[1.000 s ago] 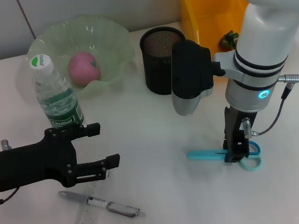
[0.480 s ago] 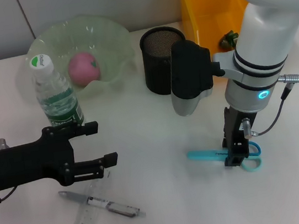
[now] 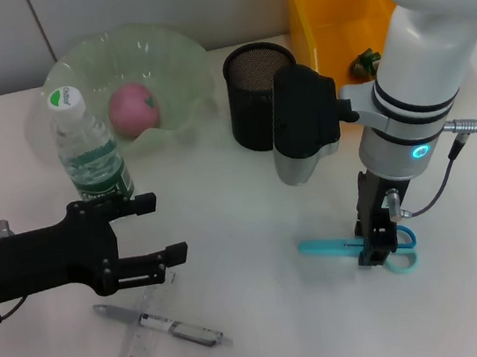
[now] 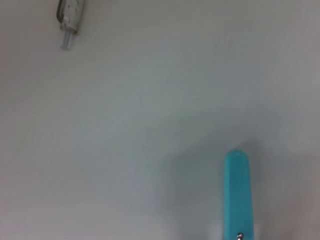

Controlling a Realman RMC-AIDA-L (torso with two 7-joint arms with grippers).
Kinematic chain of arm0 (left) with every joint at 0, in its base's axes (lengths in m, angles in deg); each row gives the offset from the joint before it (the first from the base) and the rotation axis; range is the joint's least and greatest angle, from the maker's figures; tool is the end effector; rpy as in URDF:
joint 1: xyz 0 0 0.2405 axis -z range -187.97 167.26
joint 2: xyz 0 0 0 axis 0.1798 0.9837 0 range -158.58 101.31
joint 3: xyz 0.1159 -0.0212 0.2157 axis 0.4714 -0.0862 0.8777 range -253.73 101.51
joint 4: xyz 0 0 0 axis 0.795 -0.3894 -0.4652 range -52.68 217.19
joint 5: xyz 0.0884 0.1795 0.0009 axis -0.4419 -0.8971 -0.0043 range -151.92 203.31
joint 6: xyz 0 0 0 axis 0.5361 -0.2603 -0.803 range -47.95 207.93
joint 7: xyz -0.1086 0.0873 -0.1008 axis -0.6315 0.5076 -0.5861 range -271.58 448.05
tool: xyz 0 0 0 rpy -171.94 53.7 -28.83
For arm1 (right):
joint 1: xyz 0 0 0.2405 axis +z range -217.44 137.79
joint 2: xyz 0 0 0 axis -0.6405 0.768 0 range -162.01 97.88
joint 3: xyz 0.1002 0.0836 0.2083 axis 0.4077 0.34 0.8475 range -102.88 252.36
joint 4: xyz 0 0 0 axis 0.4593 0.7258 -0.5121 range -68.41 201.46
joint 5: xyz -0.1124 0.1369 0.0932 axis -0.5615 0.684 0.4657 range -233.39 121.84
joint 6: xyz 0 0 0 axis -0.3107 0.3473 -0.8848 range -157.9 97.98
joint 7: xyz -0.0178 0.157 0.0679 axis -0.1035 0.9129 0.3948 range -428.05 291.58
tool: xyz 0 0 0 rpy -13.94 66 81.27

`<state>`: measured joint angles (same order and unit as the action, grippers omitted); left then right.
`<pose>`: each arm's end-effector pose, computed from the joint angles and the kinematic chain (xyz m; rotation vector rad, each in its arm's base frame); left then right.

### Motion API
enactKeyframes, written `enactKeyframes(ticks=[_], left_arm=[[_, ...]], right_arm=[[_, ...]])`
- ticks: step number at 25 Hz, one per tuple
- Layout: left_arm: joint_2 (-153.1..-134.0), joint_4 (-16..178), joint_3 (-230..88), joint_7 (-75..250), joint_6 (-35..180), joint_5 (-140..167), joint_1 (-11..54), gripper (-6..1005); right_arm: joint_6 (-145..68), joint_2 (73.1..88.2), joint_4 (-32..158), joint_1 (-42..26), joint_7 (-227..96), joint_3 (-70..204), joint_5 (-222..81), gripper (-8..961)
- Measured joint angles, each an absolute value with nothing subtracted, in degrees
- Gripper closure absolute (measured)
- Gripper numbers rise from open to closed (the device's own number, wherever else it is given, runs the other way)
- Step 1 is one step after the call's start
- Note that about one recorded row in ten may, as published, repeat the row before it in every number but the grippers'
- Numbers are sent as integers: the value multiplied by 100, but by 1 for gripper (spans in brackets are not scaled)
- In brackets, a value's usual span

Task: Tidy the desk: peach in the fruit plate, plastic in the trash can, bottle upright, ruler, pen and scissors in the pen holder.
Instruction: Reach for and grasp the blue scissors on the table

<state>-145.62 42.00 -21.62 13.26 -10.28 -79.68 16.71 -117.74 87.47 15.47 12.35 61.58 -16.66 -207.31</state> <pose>-0.2280 0.3106 -0.0251 -2.8586 -0.4086 -0.6746 0.1874 0.3457 -0.0753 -2.8540 0.3719 -1.0779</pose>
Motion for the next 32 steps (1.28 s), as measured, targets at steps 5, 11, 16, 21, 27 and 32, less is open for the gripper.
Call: enactKeyframes(ticks=[5, 11, 16, 21, 27, 32], left_arm=[[-14561, 4200, -2162, 1326, -1028, -7968, 1671, 138], [-14553, 4201, -2162, 1326, -1027, -7968, 1671, 139], [-14553, 4200, -2169, 1323, -1029, -7968, 1671, 139], [-14546, 4201, -2170, 1319, -1033, -7968, 1671, 139], [-14542, 4200, -2176, 1317, -1037, -7969, 1671, 139], [-14544, 4200, -2180, 1317, -1037, -7969, 1671, 139]], right_arm=[[-11769, 8747, 1555, 1238, 6158, -1666, -20736, 549], [-11756, 8747, 1556, 1238, 6158, -1681, -20741, 551], [-11750, 8747, 1555, 1238, 6158, -1738, -20734, 553], [-11743, 8747, 1555, 1238, 6158, -1745, -20729, 554], [-11732, 8747, 1555, 1238, 6158, -1782, -20723, 556], [-11730, 8747, 1552, 1230, 6154, -1844, -20718, 558]])
